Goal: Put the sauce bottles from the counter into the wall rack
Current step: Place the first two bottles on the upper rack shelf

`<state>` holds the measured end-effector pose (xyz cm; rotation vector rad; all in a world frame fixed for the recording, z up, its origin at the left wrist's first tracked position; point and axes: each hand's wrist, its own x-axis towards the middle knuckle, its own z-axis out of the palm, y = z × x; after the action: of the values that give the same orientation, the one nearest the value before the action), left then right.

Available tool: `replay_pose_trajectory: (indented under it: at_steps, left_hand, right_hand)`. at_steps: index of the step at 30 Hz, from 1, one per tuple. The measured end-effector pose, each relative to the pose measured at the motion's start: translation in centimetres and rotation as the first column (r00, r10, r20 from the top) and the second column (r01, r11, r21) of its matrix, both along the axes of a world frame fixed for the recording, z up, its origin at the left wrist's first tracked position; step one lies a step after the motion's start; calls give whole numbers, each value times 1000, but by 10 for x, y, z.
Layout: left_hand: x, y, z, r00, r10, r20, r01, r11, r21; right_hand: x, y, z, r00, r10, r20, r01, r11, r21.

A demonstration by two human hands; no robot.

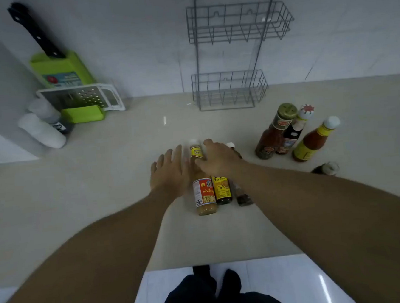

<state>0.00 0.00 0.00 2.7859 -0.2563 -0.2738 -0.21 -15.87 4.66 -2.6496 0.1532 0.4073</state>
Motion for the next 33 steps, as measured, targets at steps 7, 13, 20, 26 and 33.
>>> replay_pose_trajectory:
  at_steps: [7, 13, 20, 26, 33]
  left_hand:
    - [-5, 16, -59, 991, -67, -120, 84, 987, 139]
    - [-12, 19, -73, 997, -71, 29, 65, 981, 185]
    - [-12, 19, -75, 996, -71, 52, 61, 984, 168]
    - [-12, 19, -71, 995, -86, 48, 77, 984, 161]
    - [-6, 19, -69, 994, -113, -6, 111, 961, 251]
  right_hand:
    - [6, 27, -20, 998, -35, 47, 41, 989, -139]
    - [6, 40, -28, 996, -80, 39, 86, 981, -173]
    - [12, 41, -26, 993, -111, -32, 106, 987, -125]
    - [18, 34, -21, 986, -164, -13, 164, 986, 1]
    - [22, 20, -13, 957, -250, 148, 188, 921, 340]
